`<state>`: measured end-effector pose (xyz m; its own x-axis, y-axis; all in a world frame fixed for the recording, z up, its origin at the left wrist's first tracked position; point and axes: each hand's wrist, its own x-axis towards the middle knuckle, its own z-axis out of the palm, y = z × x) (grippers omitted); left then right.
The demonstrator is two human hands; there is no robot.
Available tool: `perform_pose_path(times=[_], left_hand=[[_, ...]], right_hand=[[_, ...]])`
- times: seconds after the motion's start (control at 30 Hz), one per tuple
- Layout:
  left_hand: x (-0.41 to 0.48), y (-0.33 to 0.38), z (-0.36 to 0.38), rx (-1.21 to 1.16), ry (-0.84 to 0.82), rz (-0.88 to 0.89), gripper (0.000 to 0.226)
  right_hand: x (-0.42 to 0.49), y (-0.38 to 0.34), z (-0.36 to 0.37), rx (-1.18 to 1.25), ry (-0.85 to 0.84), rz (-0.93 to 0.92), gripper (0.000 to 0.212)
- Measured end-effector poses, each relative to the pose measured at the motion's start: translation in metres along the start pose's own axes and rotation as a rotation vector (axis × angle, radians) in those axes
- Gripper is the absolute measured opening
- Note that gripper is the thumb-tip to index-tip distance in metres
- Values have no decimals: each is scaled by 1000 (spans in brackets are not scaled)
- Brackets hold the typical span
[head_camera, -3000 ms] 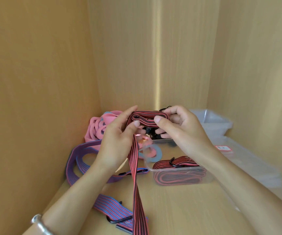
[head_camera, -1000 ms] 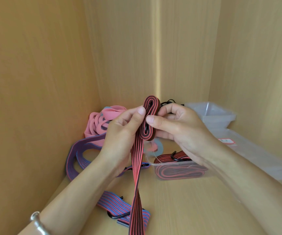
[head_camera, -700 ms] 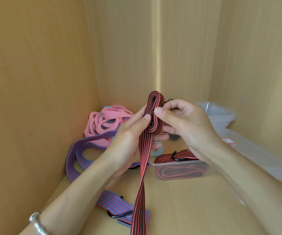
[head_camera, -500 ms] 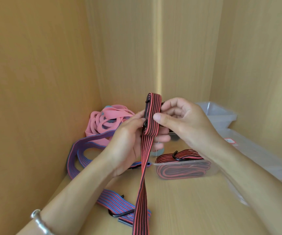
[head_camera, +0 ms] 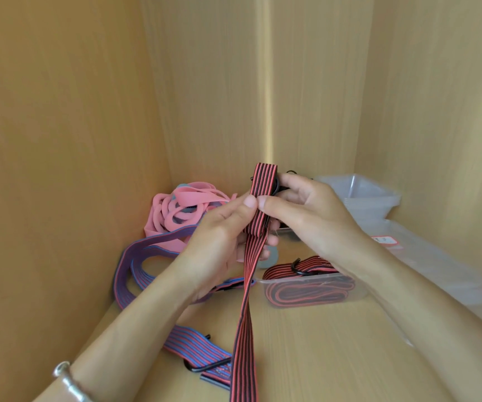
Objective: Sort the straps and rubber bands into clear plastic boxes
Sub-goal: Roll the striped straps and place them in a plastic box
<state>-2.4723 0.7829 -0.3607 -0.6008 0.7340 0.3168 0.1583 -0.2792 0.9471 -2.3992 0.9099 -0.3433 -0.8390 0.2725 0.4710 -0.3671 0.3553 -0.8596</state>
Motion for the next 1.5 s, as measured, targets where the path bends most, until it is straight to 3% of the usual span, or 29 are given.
perform_pose_path(times=[0.2,0.43,0.57,0.67,0.77,0.9,1.07,1.23,1.5], left_hand=[[1,-1,-3,16,36,26,42],[2,-2,-3,-140,-36,20,38],[2,0,-2,93,-5,27,39],[2,6,-8,327,96,176,31],[3,10,-20,414,182,306,51],[6,7,-32,531,89,320,76],[6,6,-33,566,163,338,65],[4,7,-27,552,296,378,49],[2,0,-18,693,451,490,43]], right_hand=[[0,2,1,1,28,-55,12],[-2,9,0,44,-200,-37,19],[-2,6,0,22,-182,-56,19],[-2,4,0,1,-176,-60,25],[-4,1,3,84,-207,-30,27],[-3,-2,1,138,-210,-17,26],[-2,2,1,61,-226,0,26],[-1,3,3,22,-129,25,29],[-4,-3,11,257,-134,113,42]])
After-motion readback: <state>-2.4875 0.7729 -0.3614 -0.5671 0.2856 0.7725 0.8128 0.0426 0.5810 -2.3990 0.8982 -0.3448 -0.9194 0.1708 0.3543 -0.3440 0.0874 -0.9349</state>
